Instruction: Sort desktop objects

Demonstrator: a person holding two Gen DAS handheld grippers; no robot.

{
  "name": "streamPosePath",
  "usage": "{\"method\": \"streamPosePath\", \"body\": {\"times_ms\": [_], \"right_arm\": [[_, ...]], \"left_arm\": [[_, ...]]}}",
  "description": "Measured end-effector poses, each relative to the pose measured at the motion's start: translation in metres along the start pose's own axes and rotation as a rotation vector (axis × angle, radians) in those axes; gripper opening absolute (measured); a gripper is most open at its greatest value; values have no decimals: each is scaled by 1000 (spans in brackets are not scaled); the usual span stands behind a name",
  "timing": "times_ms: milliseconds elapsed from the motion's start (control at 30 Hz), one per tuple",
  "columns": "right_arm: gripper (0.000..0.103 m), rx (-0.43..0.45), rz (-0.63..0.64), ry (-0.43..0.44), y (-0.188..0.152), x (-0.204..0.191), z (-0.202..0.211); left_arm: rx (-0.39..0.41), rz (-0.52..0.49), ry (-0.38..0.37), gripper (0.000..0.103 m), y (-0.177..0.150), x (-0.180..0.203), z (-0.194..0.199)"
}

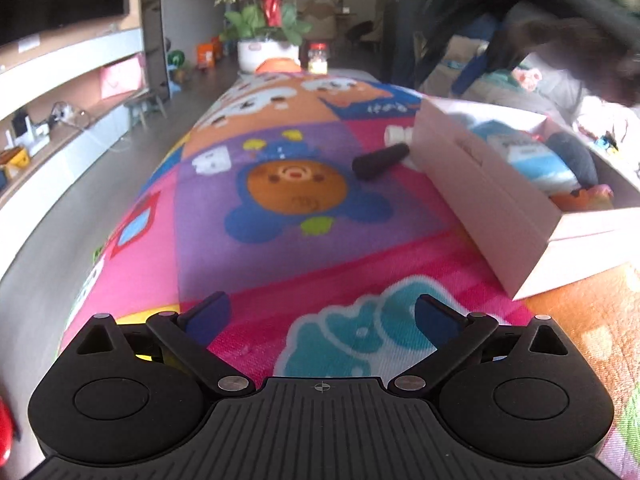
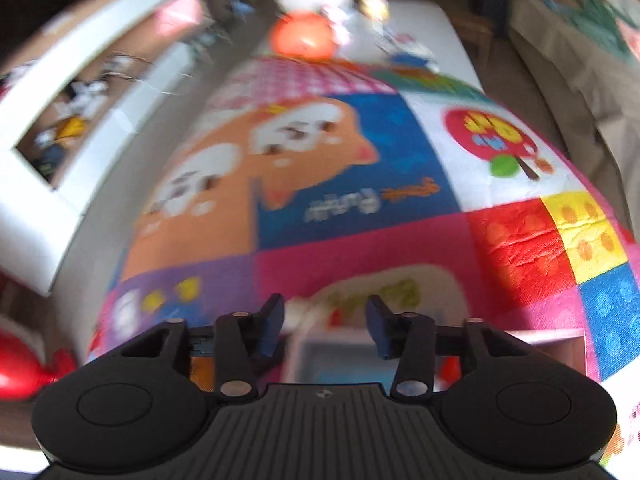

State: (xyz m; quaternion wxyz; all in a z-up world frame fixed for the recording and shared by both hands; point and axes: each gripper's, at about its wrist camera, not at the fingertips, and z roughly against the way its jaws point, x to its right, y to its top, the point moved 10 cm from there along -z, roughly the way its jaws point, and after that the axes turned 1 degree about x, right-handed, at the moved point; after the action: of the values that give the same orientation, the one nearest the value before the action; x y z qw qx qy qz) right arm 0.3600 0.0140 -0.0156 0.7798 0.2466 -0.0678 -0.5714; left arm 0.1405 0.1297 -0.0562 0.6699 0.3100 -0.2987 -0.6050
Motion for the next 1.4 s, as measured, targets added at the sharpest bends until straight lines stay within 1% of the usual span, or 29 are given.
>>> {"method": "streamPosePath", "body": {"times_ms": [67, 133, 200, 267, 300, 333, 400, 433, 467, 500, 600, 667, 733, 800, 867, 967, 1067, 1133, 1233, 1267, 1333, 1367, 1400], "right_arm": [[61, -55, -71, -25, 8, 15, -24], [65, -93, -108, -41, 12, 25, -43], [70, -147, -156, -15, 9, 26, -58], [70, -203, -202, 29, 2, 20, -70], [70, -215, -203, 38, -1, 15, -74], [68, -218, -183, 40, -4, 7, -76], [58, -210, -97, 42, -8, -12, -78], [55, -207, -52, 47, -11, -23, -78], [47, -209, -12, 54, -14, -32, -78], [45, -211, 25, 56, -18, -41, -78], [44, -162, 156, 23, -23, -64, -70], [44, -128, 208, 12, -26, -76, -61], [44, -88, 239, 32, -28, -87, -43], [44, -46, 261, 82, -33, -95, -17], [44, -24, 287, 143, -49, -99, 15], [44, 22, 353, 194, -86, -93, 64], [44, 48, 392, 231, -134, -70, 106], [45, 49, 389, 241, -166, -49, 124], [45, 9, 351, 213, -210, -13, 126], [45, 6, 336, 197, -221, -2, 124], [45, 36, 331, 147, -236, 16, 117], [45, 68, 338, 126, -241, 23, 114], [46, 100, 342, 107, -243, 28, 112]], "left_arm": [[-5, 2, -15, 103, -1, 1, -1], [-5, 6, -17, 103, -1, 1, -1], [-3, 9, -21, 103, -1, 1, -2], [2, 22, -30, 103, -1, 0, -1], [5, 30, -35, 103, 0, 0, -1], [6, 36, -39, 103, 0, 0, -1], [7, 39, -43, 103, 0, 0, -1], [7, 40, -43, 103, 0, 0, -1], [7, 40, -43, 103, 0, 0, -1], [7, 40, -43, 103, 0, 0, -1], [6, 39, -41, 103, 0, 0, -1], [5, 36, -39, 103, 0, 0, 0], [6, 38, -40, 103, 0, 1, 0], [5, 37, -39, 103, 0, 1, 0], [3, 33, -35, 103, 0, 2, -1], [0, 29, -32, 103, 0, 2, -1], [-3, 24, -28, 103, 0, 2, -2], [-4, 21, -26, 103, 0, 2, -2], [-4, 14, -22, 103, 2, 2, -2], [5, 13, -33, 103, 4, 3, -1], [24, 7, -47, 102, 13, 6, 0], [33, -9, -43, 97, 19, 8, -1], [48, -38, -37, 87, 27, 12, -2]]}}
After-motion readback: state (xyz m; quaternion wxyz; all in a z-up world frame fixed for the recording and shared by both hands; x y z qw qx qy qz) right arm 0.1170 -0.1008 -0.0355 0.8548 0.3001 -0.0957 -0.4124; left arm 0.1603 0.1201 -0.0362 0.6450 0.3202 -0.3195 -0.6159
